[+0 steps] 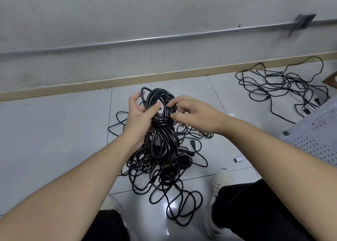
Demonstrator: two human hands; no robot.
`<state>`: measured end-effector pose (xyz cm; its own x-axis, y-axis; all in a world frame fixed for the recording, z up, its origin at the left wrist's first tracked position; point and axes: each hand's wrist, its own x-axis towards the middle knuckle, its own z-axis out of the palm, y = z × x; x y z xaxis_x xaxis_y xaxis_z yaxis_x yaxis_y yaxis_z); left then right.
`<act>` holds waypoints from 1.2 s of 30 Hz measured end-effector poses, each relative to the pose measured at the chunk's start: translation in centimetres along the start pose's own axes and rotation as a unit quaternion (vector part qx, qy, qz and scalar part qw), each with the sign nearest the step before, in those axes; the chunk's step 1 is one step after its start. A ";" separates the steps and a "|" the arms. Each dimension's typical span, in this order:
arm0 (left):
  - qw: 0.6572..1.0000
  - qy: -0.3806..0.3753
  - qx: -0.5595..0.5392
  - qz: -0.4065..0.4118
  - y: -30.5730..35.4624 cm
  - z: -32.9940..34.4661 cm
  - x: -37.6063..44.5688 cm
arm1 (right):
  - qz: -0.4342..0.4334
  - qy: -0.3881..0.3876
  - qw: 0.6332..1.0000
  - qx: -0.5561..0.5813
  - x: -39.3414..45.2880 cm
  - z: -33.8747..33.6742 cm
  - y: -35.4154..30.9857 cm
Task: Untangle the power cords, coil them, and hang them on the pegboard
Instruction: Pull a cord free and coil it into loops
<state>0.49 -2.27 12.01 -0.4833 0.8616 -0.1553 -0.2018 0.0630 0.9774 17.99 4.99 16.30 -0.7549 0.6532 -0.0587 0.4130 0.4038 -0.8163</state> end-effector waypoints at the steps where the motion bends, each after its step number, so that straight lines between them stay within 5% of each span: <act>1: 1.000 0.007 -0.009 -0.022 -0.1 -0.1 0.1 | -0.003 0.001 1.000 -0.002 0.0 0.1 0.2; 9: 0.980 -0.016 -0.079 -0.181 0.4 0.6 -0.5 | 0.000 0.019 0.995 -0.096 -0.9 -0.2 0.4; 14: 0.981 -0.084 -0.050 -0.170 0.7 1.1 -1.1 | 0.138 -0.081 0.972 -0.171 -1.9 -1.5 0.5; 21: 0.984 -0.088 -0.006 -0.154 0.2 4.2 -1.8 | 0.142 -0.108 0.920 -0.349 -1.9 -1.4 1.8; 28: 0.988 -0.019 -0.003 -0.152 -1.3 6.3 -0.2 | 0.149 -0.114 0.968 -0.168 -2.3 -1.9 4.5; 36: 0.972 -0.018 -0.058 -0.227 -4.2 11.2 1.4 | 0.153 -0.048 0.971 -0.175 -4.2 -4.0 10.1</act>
<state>10.20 4.32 9.29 -0.2927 0.7758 -0.5589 -0.4828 0.3846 0.7868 27.35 8.88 10.55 -0.6057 0.7218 -0.3348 0.7611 0.4029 -0.5084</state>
